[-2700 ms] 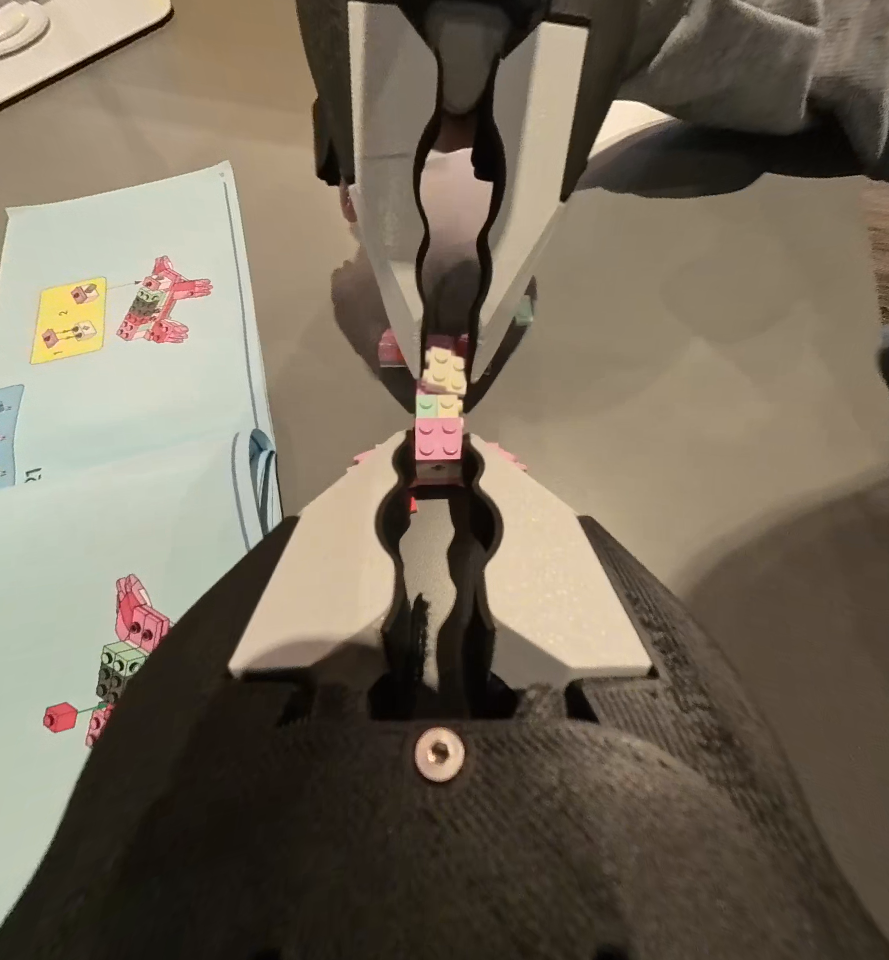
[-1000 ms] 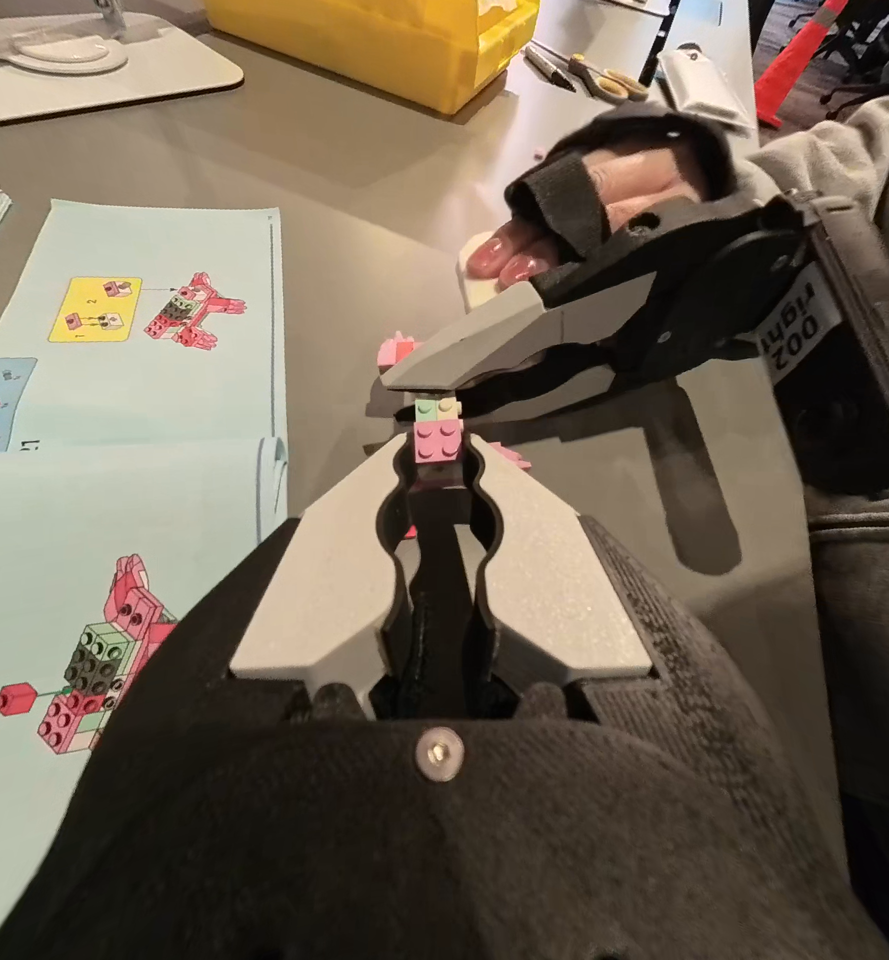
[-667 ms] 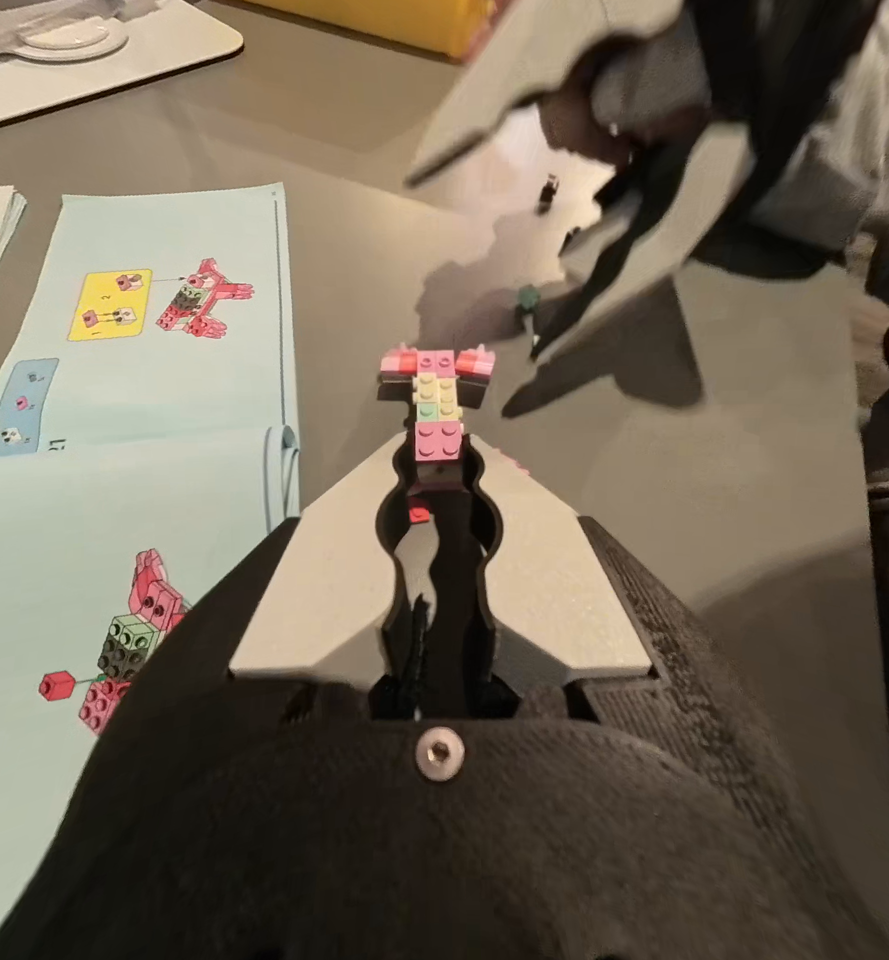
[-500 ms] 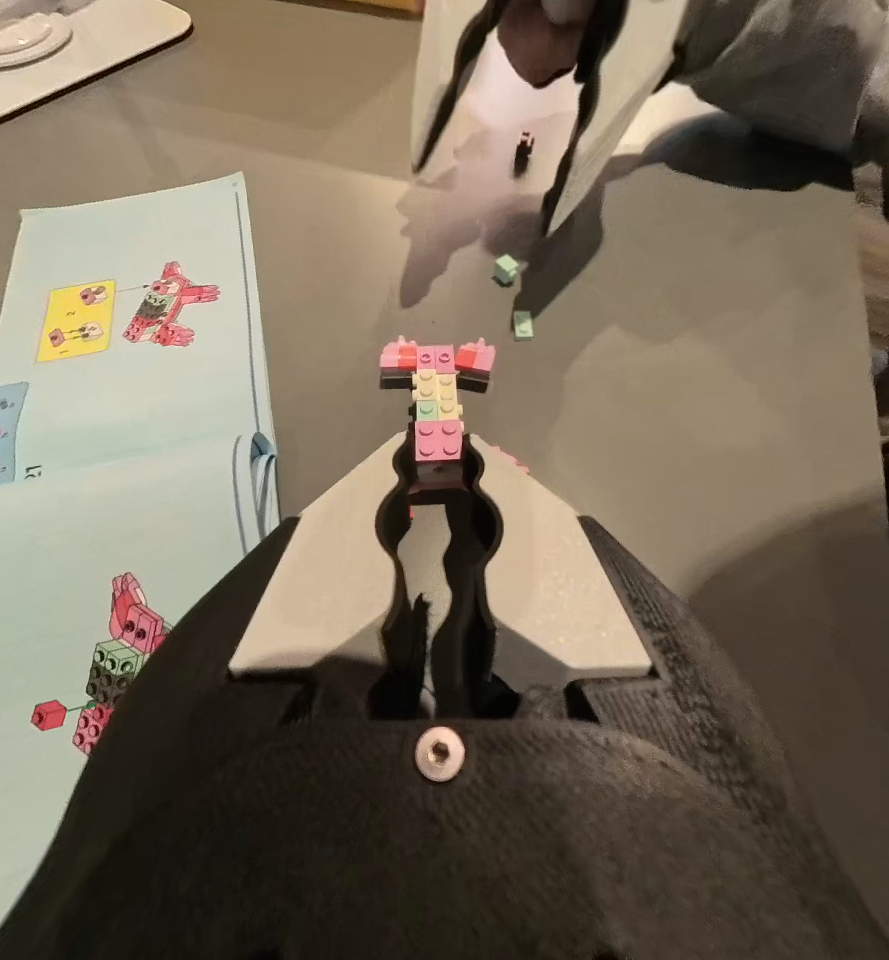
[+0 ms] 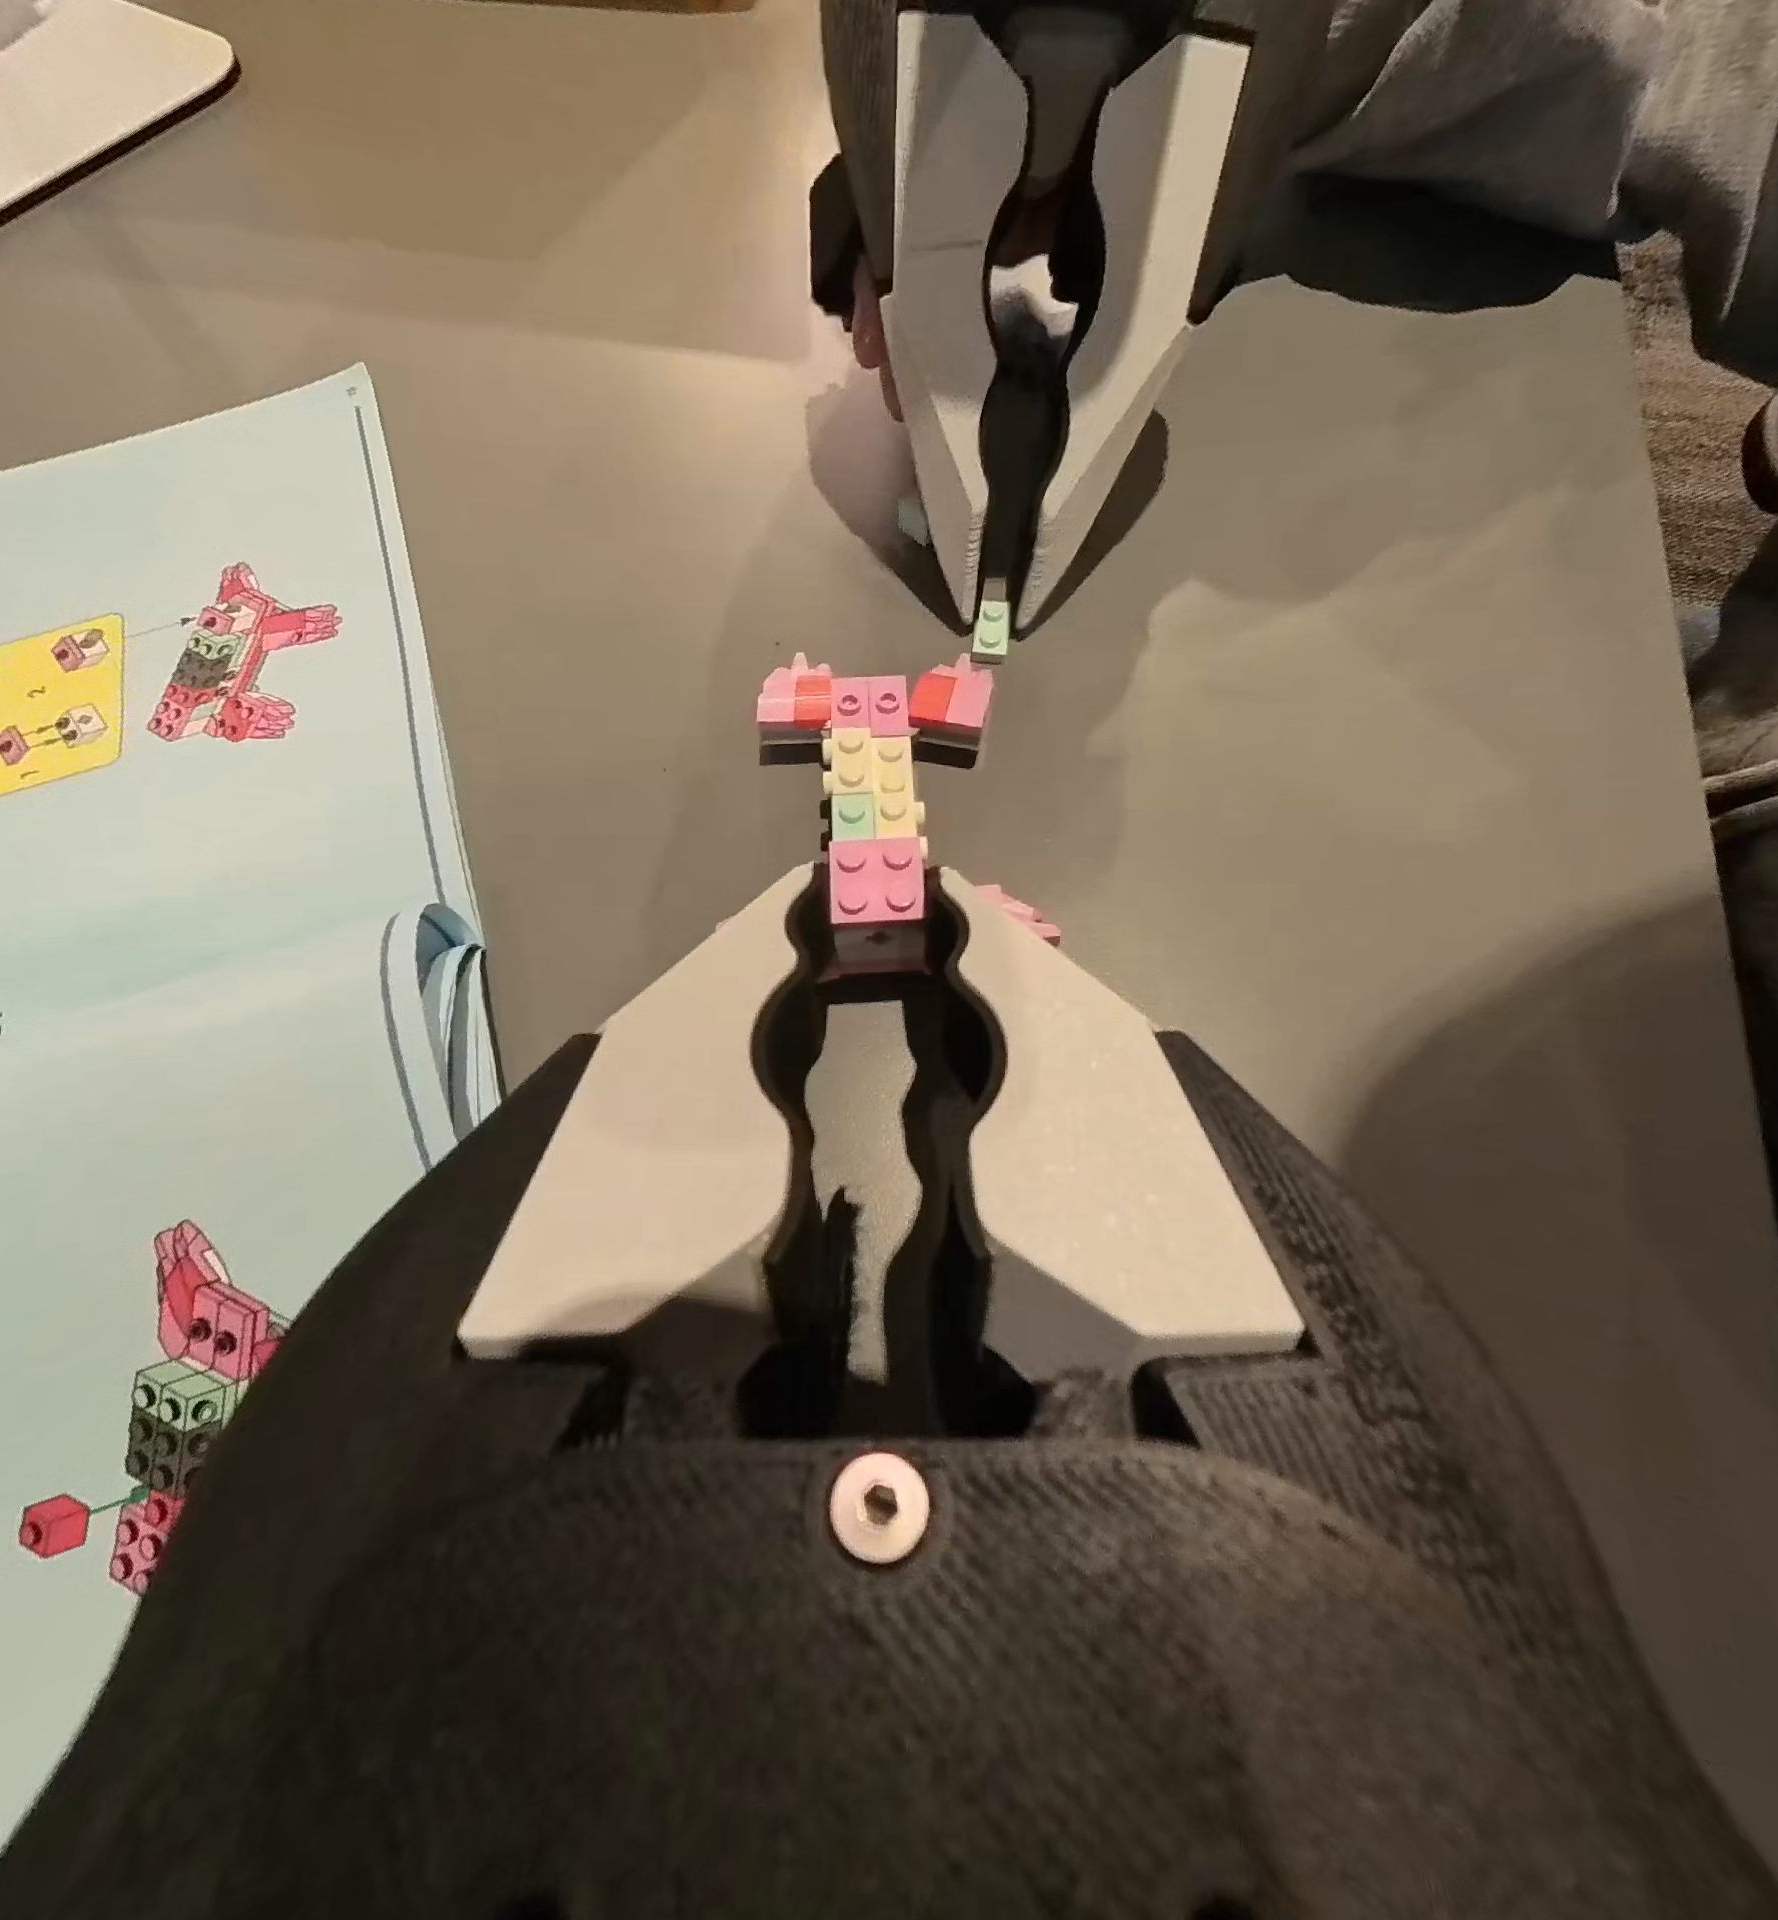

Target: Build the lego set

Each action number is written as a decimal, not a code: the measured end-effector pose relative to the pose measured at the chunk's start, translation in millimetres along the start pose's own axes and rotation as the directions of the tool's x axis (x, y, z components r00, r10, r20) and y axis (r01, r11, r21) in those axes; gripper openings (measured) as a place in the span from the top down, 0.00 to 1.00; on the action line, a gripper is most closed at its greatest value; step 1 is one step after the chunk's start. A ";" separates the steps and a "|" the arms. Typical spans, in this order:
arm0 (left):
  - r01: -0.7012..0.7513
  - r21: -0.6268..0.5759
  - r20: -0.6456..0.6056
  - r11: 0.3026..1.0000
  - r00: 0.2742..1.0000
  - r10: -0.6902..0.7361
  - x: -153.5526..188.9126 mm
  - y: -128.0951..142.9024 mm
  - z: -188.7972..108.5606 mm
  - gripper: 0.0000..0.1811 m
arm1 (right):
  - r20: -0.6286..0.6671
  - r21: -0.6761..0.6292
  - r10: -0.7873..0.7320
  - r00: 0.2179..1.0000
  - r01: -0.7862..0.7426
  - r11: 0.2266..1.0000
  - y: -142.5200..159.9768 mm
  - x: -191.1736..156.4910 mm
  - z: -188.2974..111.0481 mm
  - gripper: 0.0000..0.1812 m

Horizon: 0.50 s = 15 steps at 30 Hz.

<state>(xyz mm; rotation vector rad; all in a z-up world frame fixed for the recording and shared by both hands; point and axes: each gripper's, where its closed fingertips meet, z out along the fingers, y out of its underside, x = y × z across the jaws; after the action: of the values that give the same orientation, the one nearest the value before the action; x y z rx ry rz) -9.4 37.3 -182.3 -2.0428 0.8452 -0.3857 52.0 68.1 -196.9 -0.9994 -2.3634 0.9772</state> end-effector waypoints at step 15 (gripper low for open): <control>-0.007 -0.008 -0.007 1.000 1.000 0.007 3.1 -0.3 2.9 0.91 | -0.165 0.006 -0.148 0.975 0.152 0.988 -44.9 18.4 19.7 0.97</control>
<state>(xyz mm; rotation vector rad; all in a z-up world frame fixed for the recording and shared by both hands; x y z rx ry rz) -5.5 37.0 -183.8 -2.0465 0.8587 -0.3863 7.4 50.3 -176.0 -0.8460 -2.2516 0.8262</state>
